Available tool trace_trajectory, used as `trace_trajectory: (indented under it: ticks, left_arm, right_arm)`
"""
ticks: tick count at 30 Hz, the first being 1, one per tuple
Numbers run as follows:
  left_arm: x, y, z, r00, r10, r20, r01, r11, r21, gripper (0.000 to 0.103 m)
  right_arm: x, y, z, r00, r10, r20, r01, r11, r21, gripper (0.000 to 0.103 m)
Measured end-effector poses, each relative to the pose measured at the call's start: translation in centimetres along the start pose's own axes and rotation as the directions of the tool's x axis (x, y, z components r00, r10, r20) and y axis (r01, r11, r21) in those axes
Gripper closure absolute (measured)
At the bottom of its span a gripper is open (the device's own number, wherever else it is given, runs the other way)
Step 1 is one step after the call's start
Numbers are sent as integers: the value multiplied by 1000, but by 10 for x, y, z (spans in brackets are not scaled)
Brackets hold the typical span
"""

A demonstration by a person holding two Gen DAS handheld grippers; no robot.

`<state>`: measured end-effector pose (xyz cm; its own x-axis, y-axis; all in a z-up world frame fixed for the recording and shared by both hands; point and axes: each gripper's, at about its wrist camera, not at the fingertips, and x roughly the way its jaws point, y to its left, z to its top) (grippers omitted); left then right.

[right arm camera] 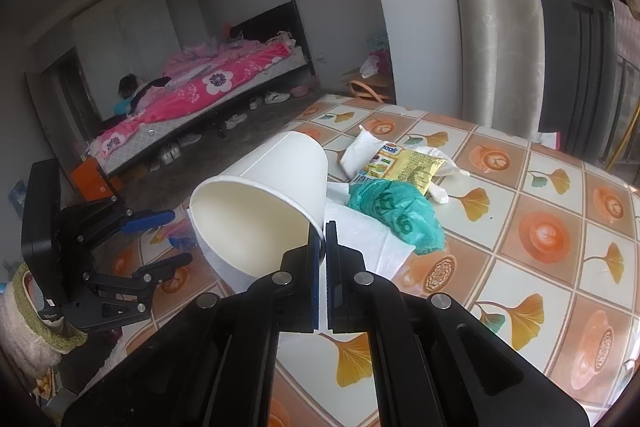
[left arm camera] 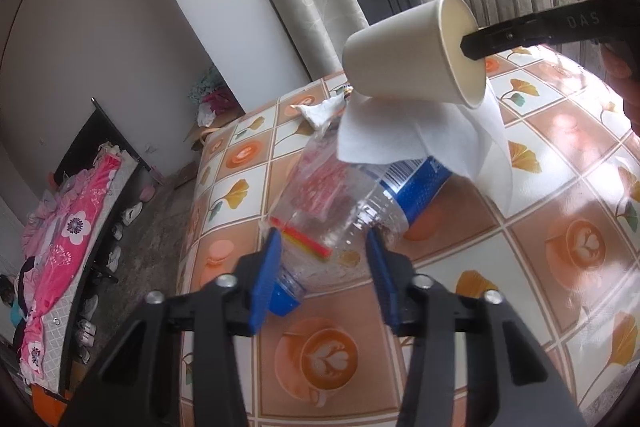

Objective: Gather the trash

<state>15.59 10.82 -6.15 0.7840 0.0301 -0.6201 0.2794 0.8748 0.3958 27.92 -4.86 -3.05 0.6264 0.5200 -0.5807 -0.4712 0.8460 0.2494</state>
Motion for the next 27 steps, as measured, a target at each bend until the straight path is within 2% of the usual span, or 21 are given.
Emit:
trace_trajectory:
  ticks: [5, 9, 17, 23, 27]
  left_arm:
    - [-1, 0, 0, 1000, -22, 4, 22, 1000, -17, 92]
    - [-7, -1, 0, 999, -19, 36, 20, 999, -25, 100]
    - [-38, -4, 2, 993, -32, 110, 38, 998, -54, 103]
    - [-59, -1, 6, 990, 8, 143, 5, 996, -89, 103]
    - [-65, 4, 10, 987, 59, 151, -42, 993, -111, 103]
  right_arm:
    - [-1, 2, -4, 1000, 3, 5, -3, 1000, 14, 102]
    - [-3, 6, -5, 1000, 3, 11, -3, 1000, 22, 102]
    - [-18, 8, -6, 999, 3, 46, -5, 999, 46, 102]
    - [-35, 4, -6, 997, -10, 76, 5, 998, 66, 102]
    - [-46, 1, -4, 995, -16, 97, 9, 997, 75, 102]
